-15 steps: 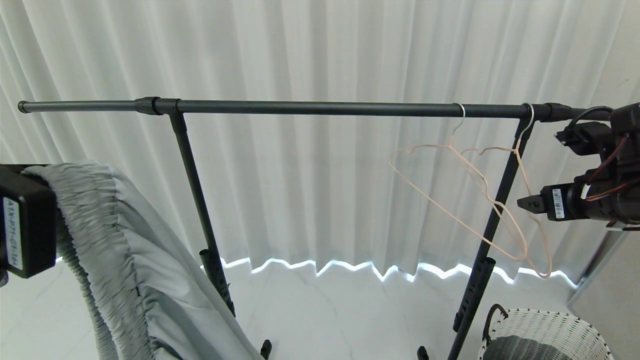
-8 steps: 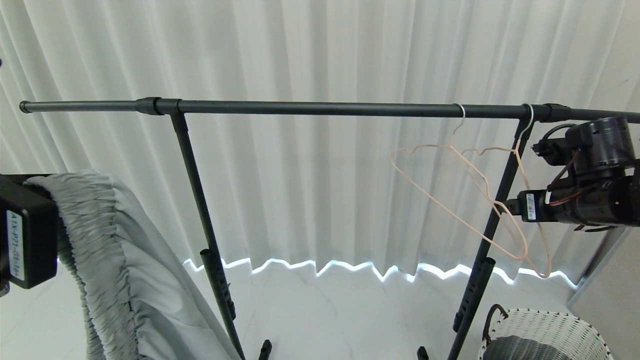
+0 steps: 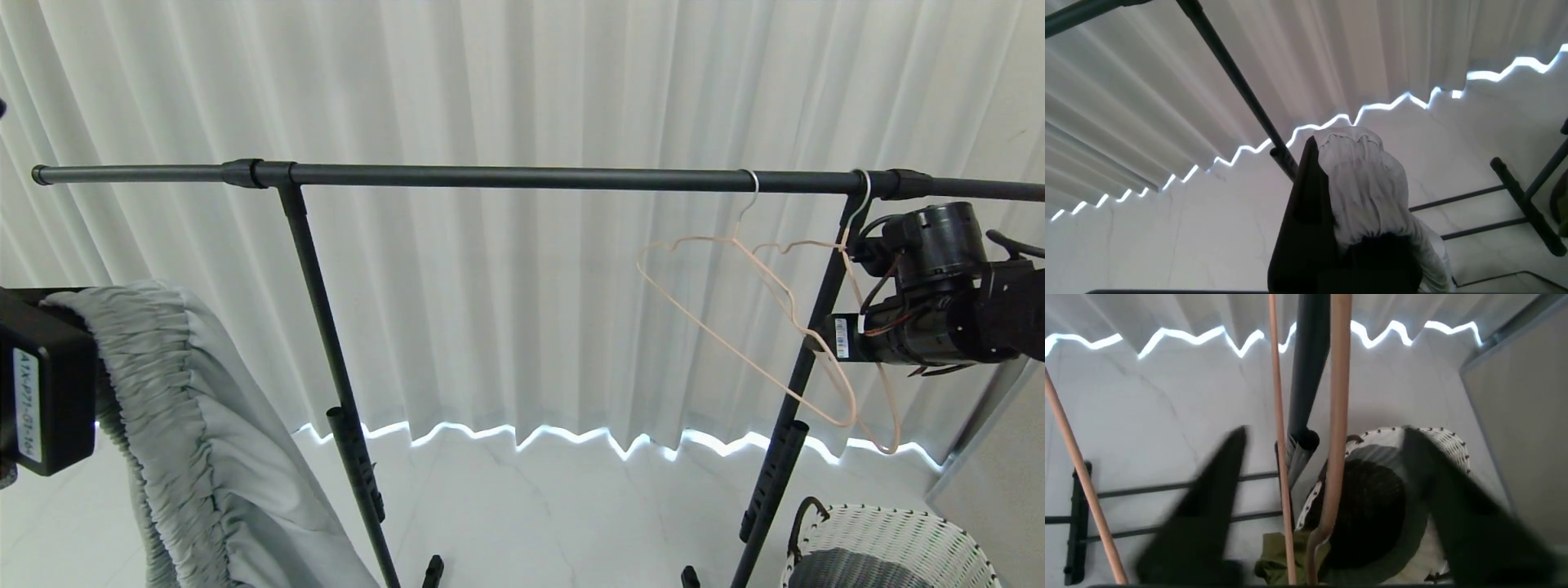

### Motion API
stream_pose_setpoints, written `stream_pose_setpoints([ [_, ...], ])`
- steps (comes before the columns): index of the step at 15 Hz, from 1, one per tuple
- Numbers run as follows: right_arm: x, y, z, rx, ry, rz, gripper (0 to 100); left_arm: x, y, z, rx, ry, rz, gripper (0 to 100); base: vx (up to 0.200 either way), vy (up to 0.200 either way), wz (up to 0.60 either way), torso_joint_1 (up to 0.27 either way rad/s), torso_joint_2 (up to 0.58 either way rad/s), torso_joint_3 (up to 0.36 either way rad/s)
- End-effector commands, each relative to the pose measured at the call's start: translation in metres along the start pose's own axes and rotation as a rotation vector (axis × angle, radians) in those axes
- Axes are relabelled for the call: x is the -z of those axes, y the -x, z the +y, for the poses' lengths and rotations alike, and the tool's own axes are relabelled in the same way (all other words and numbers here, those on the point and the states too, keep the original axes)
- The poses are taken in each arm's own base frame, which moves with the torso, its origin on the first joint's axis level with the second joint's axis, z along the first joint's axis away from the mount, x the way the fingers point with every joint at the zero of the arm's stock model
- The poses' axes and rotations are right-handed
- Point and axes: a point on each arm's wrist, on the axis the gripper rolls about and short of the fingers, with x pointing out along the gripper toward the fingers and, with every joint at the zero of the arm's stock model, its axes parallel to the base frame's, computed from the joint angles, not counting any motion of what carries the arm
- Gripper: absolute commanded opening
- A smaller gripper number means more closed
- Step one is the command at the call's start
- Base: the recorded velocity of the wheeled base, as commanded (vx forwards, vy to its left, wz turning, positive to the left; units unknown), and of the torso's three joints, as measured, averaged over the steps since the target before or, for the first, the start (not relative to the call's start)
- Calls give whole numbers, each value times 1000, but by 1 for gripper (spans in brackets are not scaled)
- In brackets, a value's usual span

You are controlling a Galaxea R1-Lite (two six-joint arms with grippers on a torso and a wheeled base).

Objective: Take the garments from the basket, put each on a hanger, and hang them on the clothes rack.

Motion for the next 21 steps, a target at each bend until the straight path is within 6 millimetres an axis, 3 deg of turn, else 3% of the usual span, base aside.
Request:
stream_pose_setpoints([
  [1,1,-3,1,2,1,7,0,0,0,0,0,0,0,0,0,0,0,0,0,0],
  [7,-7,8,-1,-8,-32,-32,0,0,0,0,0,3,-2,0,0,0,0,0,0,0],
  [13,-15,37,-6,-32,-91,-105,0,4,4,3,-1,5,-6,0,0,0,0,0,0,0],
  [16,-18,63,-7,-65,-97,-155,0,6,6,4,-3,8,-10,0,0,0,0,0,0,0],
  [21,11,108,-12,-111,-44,-105,0,6,4,3,-11,0,0,0,-40,0,0,1,0,0],
])
